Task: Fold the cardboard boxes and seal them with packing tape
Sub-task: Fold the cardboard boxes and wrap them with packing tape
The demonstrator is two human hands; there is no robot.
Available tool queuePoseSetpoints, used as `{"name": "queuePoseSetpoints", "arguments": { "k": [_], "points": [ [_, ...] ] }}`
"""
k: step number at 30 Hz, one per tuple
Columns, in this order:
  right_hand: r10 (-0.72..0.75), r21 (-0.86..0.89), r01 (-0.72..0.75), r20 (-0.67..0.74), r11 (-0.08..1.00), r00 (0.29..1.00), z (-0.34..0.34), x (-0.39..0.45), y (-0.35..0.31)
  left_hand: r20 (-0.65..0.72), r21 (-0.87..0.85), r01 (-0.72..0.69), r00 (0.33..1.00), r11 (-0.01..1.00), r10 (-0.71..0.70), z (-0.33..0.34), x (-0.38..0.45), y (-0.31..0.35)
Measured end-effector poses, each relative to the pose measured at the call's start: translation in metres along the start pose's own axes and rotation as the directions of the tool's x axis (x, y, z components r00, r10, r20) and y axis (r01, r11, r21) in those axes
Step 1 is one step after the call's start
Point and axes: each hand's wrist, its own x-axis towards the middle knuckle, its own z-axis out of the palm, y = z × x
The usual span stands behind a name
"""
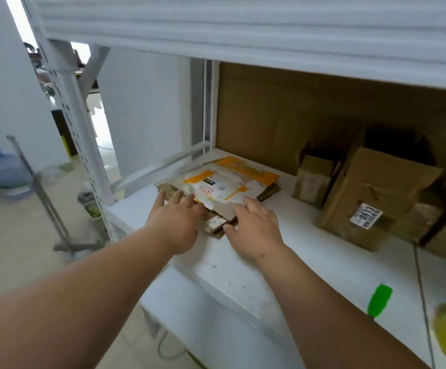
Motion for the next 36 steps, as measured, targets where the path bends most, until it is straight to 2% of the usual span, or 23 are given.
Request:
{"name": "queuePoseSetpoints", "arguments": {
  "k": [2, 6, 10, 13, 18, 20, 22, 24, 27, 29, 31, 33, 36],
  "points": [
    [-0.007, -0.032, 0.007, -0.015, 0.999, 1.000, 0.007, 0.026, -0.009, 0.000, -0.001, 0.001, 1.000, 1.000, -0.001, 0.004, 0.017, -0.012],
    [0.045, -0.051, -0.040, 0.106, 0.998, 0.993, 0.018, 0.063, -0.016, 0.028, 0.003, -0.008, 1.000, 1.000, 0.008, 0.008, 0.050, -0.028],
    [0.018, -0.022, -0.015, 0.105, 1.000, 0.994, 0.022, 0.081, -0.022, 0.042, -0.022, -0.033, 0.999, 0.999, 0.034, 0.018, 0.078, -0.041],
    [-0.007, 0.001, 0.007, 0.016, 1.000, 1.000, 0.019, 0.085, -0.027, 0.003, -0.119, -0.047, 0.999, 0.992, 0.048, 0.029, 0.090, -0.045],
    [-0.050, 0.095, 0.070, -0.195, 0.993, 0.980, 0.011, 0.077, -0.041, -0.191, -0.239, -0.102, 0.980, 0.966, 0.057, 0.025, 0.105, -0.059],
    [-0.022, 0.161, 0.072, -0.297, 0.984, 0.955, 0.009, 0.070, -0.047, -0.245, -0.341, -0.118, 0.969, 0.933, 0.033, 0.021, 0.104, -0.069],
    [0.105, 0.280, 0.012, -0.397, 0.960, 0.912, 0.003, 0.061, -0.052, -0.317, -0.501, -0.133, 0.948, 0.855, -0.039, 0.015, 0.101, -0.081],
    [0.240, 0.359, -0.066, -0.467, 0.931, 0.851, -0.003, 0.050, -0.057, -0.392, -0.655, -0.138, 0.903, 0.743, -0.178, 0.008, 0.097, -0.093],
    [0.345, 0.411, -0.122, -0.527, 0.904, 0.777, -0.006, 0.029, -0.064, -0.448, -0.786, -0.196, 0.834, 0.586, -0.322, -0.007, 0.085, -0.105],
    [0.416, 0.465, -0.161, -0.522, 0.871, 0.745, -0.004, 0.016, -0.070, -0.492, -0.792, -0.289, 0.824, 0.537, -0.282, -0.016, 0.072, -0.108],
    [0.504, 0.556, -0.176, -0.517, 0.812, 0.693, -0.006, 0.000, -0.075, -0.529, -0.776, -0.386, 0.828, 0.499, -0.183, -0.024, 0.055, -0.111],
    [0.599, 0.673, -0.165, -0.487, 0.721, 0.635, -0.009, -0.009, -0.073, -0.501, -0.800, -0.411, 0.859, 0.437, -0.108, -0.025, 0.044, -0.112],
    [0.751, 0.790, -0.123, -0.505, 0.601, 0.426, -0.024, -0.032, -0.060, -0.450, -0.830, -0.418, 0.893, 0.370, 0.000, -0.028, 0.020, -0.107]
  ]
}}
